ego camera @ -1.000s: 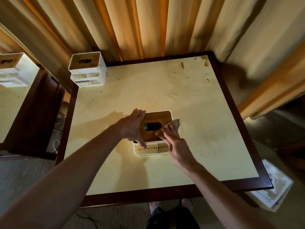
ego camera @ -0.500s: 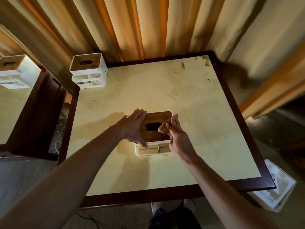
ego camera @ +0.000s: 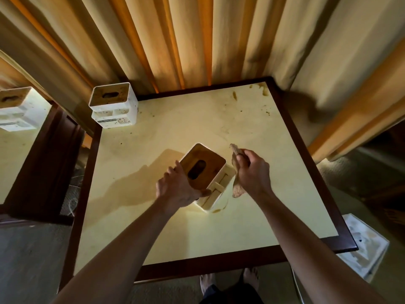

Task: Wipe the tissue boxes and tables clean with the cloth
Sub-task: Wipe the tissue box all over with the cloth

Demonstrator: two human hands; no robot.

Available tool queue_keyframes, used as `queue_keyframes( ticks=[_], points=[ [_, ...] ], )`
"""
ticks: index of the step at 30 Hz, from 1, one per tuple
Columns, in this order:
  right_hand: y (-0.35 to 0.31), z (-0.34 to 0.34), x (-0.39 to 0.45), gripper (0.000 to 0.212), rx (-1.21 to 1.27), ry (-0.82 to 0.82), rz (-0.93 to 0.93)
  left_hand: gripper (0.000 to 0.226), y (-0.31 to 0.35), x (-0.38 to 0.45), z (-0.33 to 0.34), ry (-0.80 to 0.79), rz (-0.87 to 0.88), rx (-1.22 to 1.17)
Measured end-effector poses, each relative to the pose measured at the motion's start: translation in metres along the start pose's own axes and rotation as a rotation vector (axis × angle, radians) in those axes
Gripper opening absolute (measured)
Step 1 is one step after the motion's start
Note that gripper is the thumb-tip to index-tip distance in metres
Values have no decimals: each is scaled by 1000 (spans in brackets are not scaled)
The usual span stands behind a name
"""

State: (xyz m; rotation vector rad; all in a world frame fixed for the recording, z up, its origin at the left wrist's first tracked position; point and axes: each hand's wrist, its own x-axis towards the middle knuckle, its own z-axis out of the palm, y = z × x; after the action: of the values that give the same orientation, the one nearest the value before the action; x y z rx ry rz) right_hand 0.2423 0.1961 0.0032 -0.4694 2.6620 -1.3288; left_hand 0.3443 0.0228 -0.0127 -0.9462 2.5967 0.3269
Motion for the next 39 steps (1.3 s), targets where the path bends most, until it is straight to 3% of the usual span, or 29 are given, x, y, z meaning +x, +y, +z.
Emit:
queue_keyframes(
  ticks=[5,10,15,19,22,25,26,29,31,35,39],
  points=[
    [1,-3,4,32,12,20,63,145,34,-25,17,52,-182,-25],
    [1,3,7,33,-25,3,75,139,50,-30,25,29,-240,105],
    [-6,24,15,28,-151,-49,-60,122,30,-20,5,-80,-110,34],
    [-12,62,18,37,-195,-89,-123,130,-12,5,-19,-178,146,-61],
    [-13,79,11,43,-399,-102,-239,126,-32,26,-25,-216,249,-20],
    [-9,82,3,34,-524,-113,-304,122,-38,36,-28,-233,314,21],
    [-5,82,4,30,-508,-142,-309,123,-39,37,-29,-243,340,25],
    [8,74,12,51,-399,-352,-261,136,-39,41,-32,-256,449,57],
    [16,64,17,47,-303,-433,-302,144,-37,43,-35,-261,504,101],
    [32,58,26,49,-321,-510,-459,157,-34,49,-37,-306,563,195],
    [40,67,24,76,-400,-540,-522,165,-36,55,-31,-328,564,223]
  ],
)
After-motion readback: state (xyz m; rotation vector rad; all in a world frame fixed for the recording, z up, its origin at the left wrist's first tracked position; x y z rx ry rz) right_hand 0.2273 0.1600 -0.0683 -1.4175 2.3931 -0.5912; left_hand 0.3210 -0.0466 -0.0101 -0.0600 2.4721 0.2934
